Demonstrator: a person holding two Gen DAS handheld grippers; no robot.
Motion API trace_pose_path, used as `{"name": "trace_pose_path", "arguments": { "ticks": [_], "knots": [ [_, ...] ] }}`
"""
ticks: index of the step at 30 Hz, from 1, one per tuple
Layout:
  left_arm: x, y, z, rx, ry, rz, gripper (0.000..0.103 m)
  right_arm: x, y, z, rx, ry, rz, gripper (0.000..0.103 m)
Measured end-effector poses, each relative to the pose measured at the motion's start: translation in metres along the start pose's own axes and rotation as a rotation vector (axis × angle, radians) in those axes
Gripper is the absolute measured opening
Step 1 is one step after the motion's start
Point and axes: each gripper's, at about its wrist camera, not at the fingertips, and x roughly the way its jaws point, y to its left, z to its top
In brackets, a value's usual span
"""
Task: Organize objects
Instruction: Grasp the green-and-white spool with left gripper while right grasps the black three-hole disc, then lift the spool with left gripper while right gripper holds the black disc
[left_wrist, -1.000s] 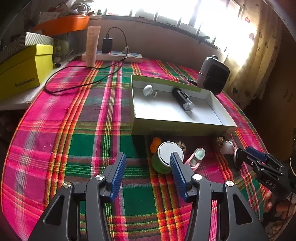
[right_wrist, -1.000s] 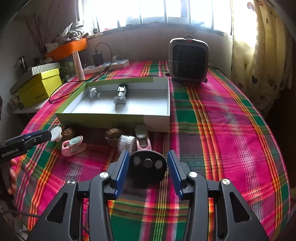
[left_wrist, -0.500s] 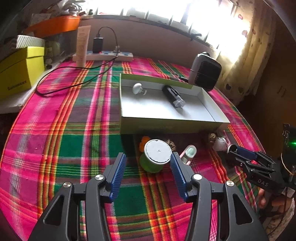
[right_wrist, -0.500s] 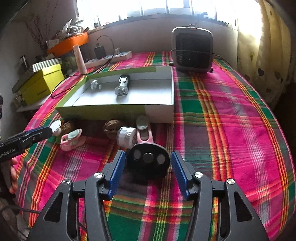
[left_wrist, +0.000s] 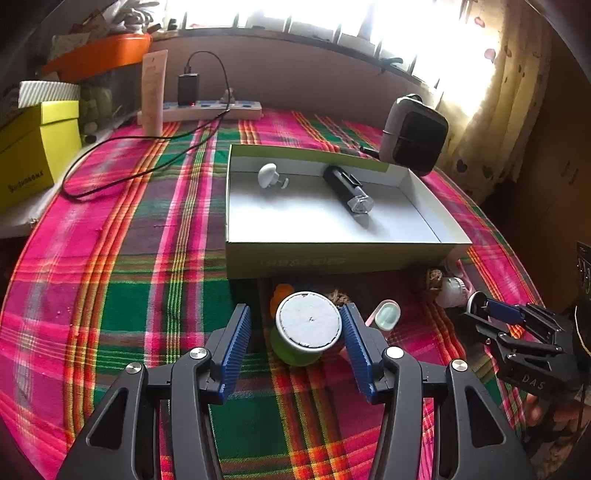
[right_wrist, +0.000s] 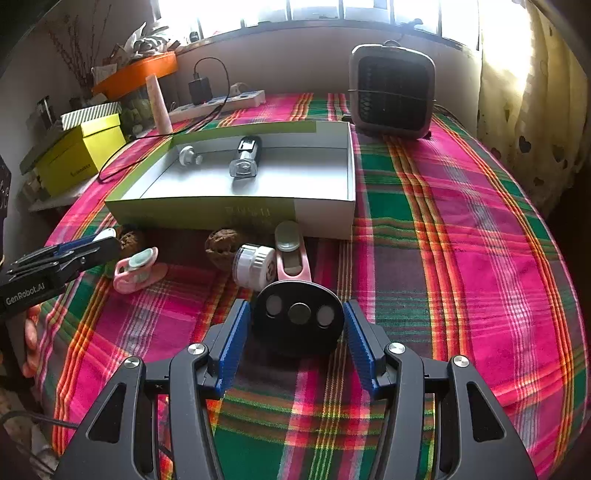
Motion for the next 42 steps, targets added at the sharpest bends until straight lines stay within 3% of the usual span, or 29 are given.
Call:
{"name": "trace_pose_path", "arguments": {
  "ticks": [11,15,18,42],
  "knots": [
    [0.002,0.004,0.0,-0.023,-0.001,0.006,0.049,0.003,0.006,0.001,-0.03,0.008,-0.033,0.053],
    [0.0,0.002,-0.001,-0.014,-0.006,0.005,0.035,0.002,0.005,0.001,-0.021,0.004,-0.034,0.053],
    [-0.001,0.002,-0.001,-0.012,-0.008,0.001,0.032,0.002,0.005,0.0,-0.021,0.004,-0.035,0.053],
    [-0.014,-0.003,-0.016,-0.005,0.01,-0.039,0.032,-0.007,0.008,-0.005,-0.012,-0.018,-0.006,0.049]
  ]
}}
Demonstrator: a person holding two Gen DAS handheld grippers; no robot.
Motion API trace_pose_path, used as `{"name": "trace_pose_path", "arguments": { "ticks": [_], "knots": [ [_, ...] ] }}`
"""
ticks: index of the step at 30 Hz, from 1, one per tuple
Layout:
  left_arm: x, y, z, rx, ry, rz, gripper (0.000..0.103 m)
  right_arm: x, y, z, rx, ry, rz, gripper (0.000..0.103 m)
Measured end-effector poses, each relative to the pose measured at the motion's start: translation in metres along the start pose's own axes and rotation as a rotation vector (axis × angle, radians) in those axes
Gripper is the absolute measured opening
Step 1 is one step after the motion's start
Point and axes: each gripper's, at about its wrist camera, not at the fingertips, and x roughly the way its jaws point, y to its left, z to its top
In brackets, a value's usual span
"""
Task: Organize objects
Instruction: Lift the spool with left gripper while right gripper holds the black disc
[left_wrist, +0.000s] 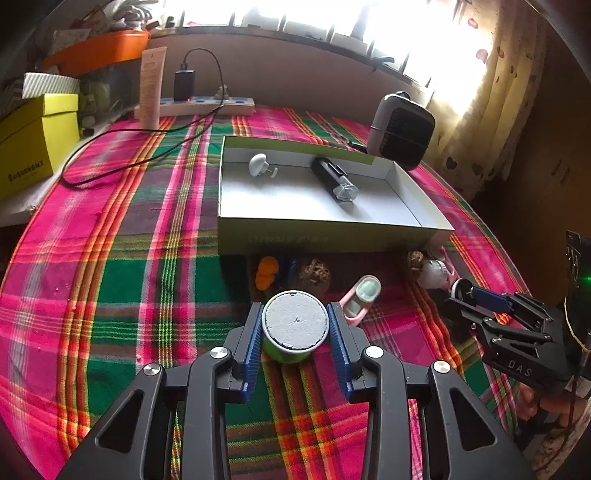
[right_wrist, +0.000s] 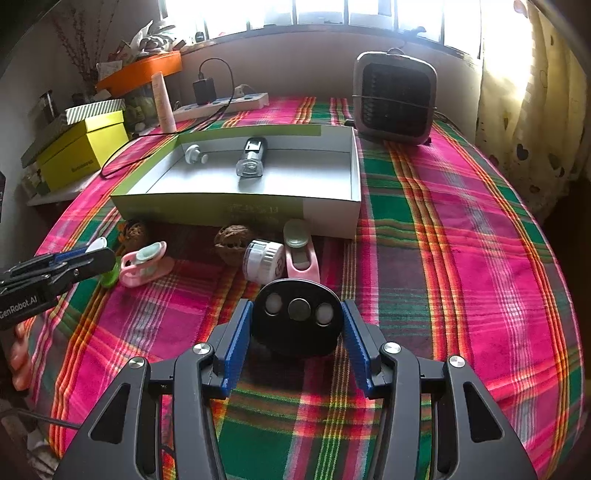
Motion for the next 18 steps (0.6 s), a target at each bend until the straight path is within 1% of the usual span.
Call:
{"name": "trace_pose_path", "arguments": {
  "ticks": [6,18],
  "knots": [
    [-0.0015,-0.004,-0.0041,0.011,0.006,-0.013,0.032,-0.0008,0.0048,-0.0018,-0.009,0.001,0.026,0.049],
    [0.0026,-0.0048,-0.0058,0.007,0.018,-0.003,0.032,0.0001,0.0092,-0.0038,-0.021,0.005,0.041,0.049]
  ]
}}
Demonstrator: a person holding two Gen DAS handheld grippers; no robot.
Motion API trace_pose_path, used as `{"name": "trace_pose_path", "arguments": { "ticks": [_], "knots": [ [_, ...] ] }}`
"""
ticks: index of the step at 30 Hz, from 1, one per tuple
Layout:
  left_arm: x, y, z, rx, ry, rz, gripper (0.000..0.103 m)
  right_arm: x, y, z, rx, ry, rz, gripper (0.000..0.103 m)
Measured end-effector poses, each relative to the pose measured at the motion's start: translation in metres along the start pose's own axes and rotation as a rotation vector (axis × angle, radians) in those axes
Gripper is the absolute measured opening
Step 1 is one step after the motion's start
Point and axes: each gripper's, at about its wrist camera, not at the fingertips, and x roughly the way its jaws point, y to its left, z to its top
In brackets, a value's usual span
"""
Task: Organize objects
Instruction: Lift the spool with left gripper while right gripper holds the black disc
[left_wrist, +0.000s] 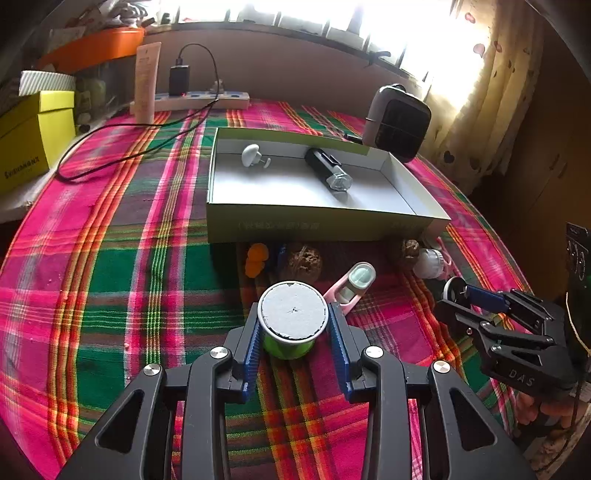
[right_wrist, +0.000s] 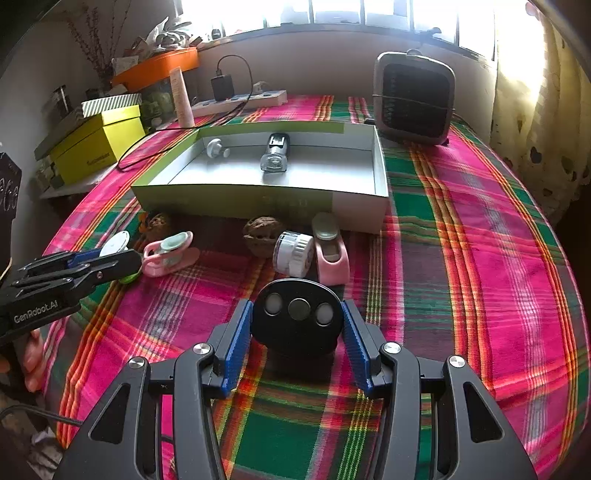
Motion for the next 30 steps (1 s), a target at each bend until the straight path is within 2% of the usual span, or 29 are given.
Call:
{"name": "trace_pose_path", "arguments": {
  "ticks": [30],
  "knots": [
    [-0.0052,-0.0092,0.0009,0.044,-0.03,0.022,0.03,-0.0011,0.0082,0.0015,-0.017,0.001,0.011,0.049]
  ]
}}
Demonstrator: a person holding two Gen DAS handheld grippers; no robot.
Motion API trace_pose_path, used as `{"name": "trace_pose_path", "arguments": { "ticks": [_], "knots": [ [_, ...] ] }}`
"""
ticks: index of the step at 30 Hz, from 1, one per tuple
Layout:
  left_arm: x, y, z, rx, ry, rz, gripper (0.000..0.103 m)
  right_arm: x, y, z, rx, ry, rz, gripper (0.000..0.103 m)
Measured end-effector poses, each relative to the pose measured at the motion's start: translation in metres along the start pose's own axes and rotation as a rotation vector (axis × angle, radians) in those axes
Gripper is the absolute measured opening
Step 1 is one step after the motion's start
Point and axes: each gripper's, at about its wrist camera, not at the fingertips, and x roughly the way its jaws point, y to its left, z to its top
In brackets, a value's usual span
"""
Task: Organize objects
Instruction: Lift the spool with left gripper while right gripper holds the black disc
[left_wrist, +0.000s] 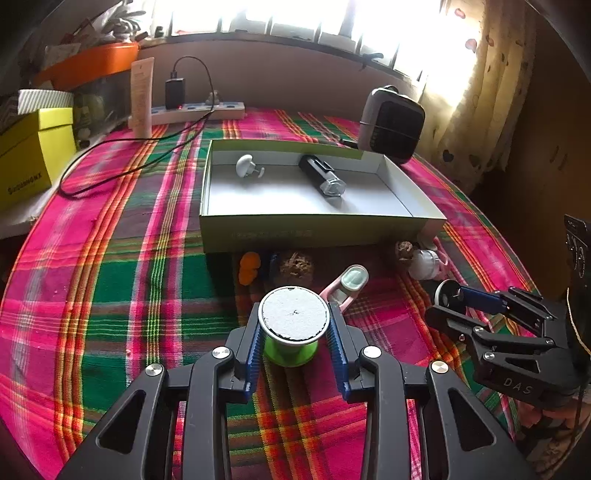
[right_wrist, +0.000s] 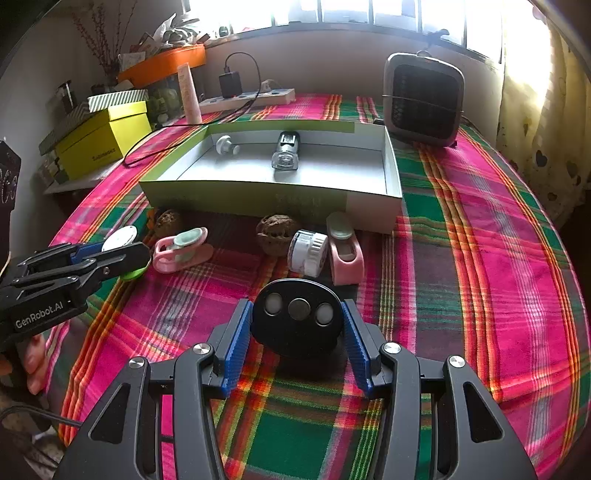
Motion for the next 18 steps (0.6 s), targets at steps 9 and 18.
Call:
{"name": "trace_pose_path", "arguments": {
  "ticks": [9,18],
  "knots": [
    [-0.007,-0.002,0.003,0.005,-0.021,0.001,0.03,-0.004,0.002,0.002,0.0,-0.017,0.0,0.049],
    [-0.012,-0.003,0.006,0.006,-0.037,-0.003,0.03,-0.007,0.003,0.004,-0.001,-0.028,0.002,0.049]
  ]
}}
